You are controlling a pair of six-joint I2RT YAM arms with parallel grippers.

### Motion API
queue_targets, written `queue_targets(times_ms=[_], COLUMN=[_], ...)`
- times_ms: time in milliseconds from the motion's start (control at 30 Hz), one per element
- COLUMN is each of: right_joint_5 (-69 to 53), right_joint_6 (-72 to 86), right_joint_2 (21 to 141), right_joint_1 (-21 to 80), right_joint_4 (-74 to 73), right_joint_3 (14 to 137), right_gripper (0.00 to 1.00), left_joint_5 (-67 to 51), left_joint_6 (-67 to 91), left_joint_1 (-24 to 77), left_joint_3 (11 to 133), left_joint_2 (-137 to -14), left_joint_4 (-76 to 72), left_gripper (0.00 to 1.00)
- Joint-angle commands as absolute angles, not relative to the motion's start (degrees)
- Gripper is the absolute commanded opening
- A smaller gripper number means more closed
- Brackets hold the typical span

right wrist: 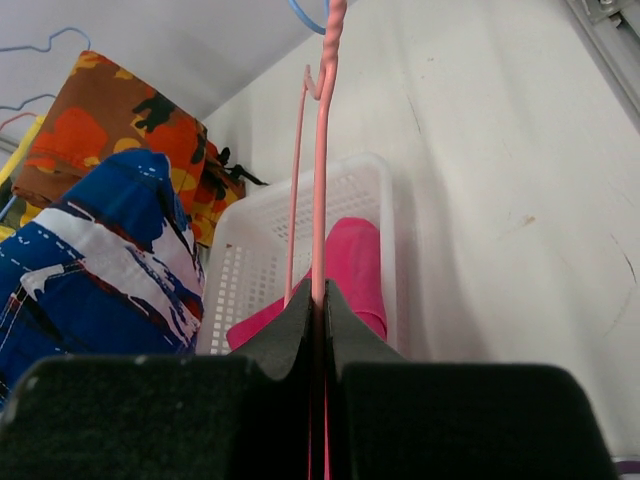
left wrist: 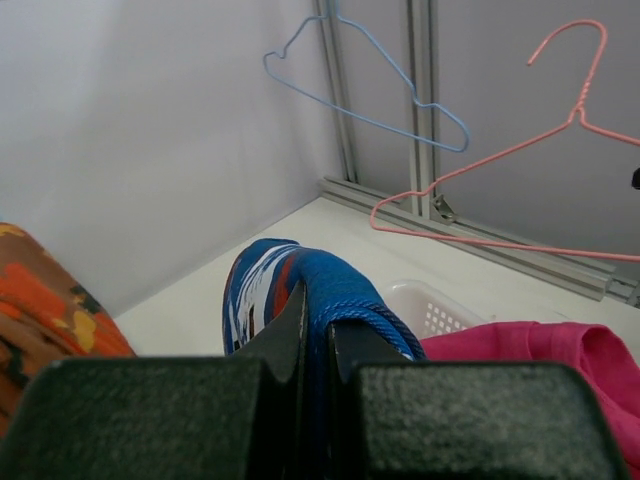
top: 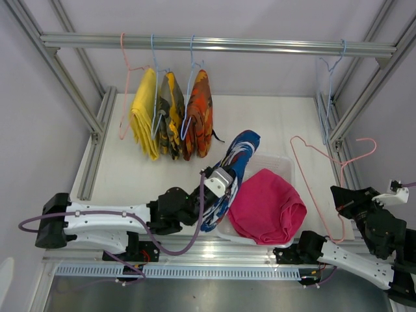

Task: Remove the trousers from the hanger
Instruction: Place the trousers in the bin.

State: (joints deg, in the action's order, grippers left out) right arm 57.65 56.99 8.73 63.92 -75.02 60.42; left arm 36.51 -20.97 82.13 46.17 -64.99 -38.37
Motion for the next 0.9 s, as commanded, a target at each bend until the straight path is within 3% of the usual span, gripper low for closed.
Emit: queue_targets(times_ms=[0, 300, 333, 367, 400, 500, 633, 867], right_joint_5=[60.4, 60.6, 60.6, 60.6, 60.6, 60.6, 60.5, 60.6], right_joint_6=[60.1, 61.1, 61.1, 61.0, 61.0, 60.7, 60.7, 60.7], right_joint_2=[7.6, 7.6, 7.6, 7.6, 7.5, 7.6, 7.5, 7.4], right_joint_1=[65.3, 66.4, 66.4, 66.4, 66.4, 66.7, 67.1, 67.1], right_joint_4=[-76.2, -76.4, -76.4, -76.3, -76.1, -75.9, -75.9, -76.1], right_joint_3=[60.2, 59.6, 59.6, 59.5, 59.4, 59.3, 59.3, 59.4], right_gripper=[0.0, 0.0, 0.0, 0.0, 0.0, 0.0, 0.0, 0.0], left_joint_5=[32.5, 30.4, 29.4, 28.6, 28.0, 31.0, 31.7, 33.6], left_joint_6=[-18.9, -16.9, -16.4, -15.4, -14.9, -15.5, -13.9, -15.0], left_joint_1=[83.2, 85.7, 86.4, 86.7, 87.1, 89.2, 90.0, 90.1], left_joint_3=[53.6, 63.2, 64.1, 67.2, 68.4, 71.4, 69.1, 66.7], left_joint_2=[-66.9, -81.0, -82.8, -84.5, -88.3, -93.0, -92.9, -87.3], left_joint_4=[-45.7, -40.8, -39.7, -36.3, -34.2, -31.0, -31.2, -29.7], left_gripper=[0.01, 0.03, 0.09, 0.47, 0.63, 0.86, 0.98, 0.99])
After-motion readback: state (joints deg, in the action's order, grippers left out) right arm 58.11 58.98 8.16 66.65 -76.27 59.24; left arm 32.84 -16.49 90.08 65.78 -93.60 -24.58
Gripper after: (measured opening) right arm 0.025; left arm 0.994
